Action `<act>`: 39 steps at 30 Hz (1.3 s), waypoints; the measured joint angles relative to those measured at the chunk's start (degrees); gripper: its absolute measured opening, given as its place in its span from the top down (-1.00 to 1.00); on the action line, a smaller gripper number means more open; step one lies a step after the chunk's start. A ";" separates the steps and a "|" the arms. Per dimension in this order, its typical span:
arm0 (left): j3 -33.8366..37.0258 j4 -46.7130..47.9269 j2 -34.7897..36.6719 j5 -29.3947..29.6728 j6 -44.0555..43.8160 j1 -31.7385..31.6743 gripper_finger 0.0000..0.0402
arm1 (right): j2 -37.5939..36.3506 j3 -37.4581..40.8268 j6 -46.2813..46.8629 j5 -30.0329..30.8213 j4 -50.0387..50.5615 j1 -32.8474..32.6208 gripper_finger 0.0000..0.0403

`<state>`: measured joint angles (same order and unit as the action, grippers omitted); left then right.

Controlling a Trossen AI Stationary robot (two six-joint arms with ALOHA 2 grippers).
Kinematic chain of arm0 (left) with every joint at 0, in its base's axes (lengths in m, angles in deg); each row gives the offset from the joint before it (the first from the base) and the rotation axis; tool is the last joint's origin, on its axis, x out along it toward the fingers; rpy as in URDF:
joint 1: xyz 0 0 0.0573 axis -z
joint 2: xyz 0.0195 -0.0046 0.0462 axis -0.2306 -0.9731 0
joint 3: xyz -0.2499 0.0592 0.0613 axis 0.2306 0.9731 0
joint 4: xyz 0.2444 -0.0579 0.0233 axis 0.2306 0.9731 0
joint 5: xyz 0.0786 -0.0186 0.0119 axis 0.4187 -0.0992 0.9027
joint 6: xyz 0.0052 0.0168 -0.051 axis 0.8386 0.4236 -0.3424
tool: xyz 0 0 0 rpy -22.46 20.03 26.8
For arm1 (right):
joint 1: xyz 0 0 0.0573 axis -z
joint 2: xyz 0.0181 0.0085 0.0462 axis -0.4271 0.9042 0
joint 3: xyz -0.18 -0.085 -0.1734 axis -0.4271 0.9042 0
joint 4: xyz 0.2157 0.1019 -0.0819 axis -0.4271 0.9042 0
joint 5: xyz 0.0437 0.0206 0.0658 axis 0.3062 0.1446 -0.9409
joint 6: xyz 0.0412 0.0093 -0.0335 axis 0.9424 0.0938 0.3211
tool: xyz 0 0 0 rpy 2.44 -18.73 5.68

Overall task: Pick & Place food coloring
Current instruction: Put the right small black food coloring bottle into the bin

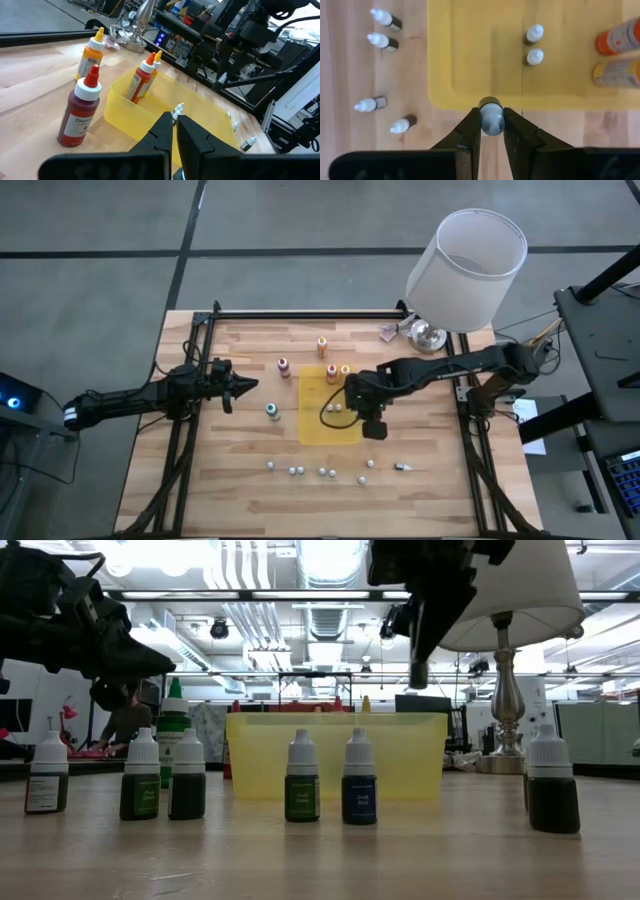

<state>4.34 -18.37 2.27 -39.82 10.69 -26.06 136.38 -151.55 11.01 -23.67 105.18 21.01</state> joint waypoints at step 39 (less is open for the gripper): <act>0.00 0.02 -0.38 0.00 0.00 0.00 1.00 | 12.93 0.45 -6.85 0.68 -6.94 6.42 0.71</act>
<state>4.34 -18.35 1.88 -39.82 10.69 -26.06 149.31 -151.10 4.16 -22.99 98.24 27.44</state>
